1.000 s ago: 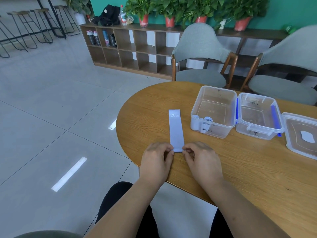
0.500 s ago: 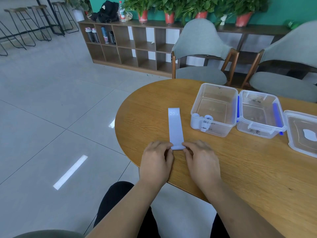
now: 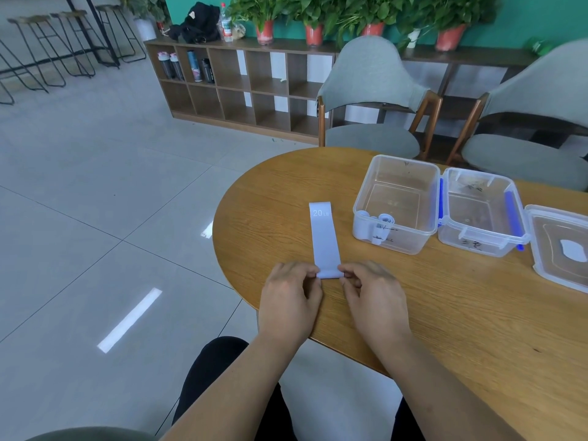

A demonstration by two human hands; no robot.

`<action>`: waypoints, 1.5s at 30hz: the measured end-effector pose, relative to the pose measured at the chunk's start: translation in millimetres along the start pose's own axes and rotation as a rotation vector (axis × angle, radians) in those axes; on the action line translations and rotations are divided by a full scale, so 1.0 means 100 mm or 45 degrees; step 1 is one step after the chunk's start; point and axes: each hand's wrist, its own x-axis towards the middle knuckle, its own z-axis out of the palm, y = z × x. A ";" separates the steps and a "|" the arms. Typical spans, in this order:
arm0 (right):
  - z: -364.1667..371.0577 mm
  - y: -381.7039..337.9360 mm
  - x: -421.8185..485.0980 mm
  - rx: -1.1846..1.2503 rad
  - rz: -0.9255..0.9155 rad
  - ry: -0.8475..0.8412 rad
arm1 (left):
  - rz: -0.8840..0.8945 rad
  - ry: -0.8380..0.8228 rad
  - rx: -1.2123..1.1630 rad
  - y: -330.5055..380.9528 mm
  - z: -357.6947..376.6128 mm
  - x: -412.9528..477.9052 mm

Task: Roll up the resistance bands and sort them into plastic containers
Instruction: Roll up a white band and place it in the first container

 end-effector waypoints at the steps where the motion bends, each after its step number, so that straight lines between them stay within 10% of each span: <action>1: -0.01 -0.01 0.00 0.024 0.020 0.002 | -0.012 0.002 -0.011 0.00 0.00 0.00; 45: -0.05 -0.04 -0.01 0.088 0.066 0.041 | -0.037 0.015 -0.033 0.03 -0.02 -0.01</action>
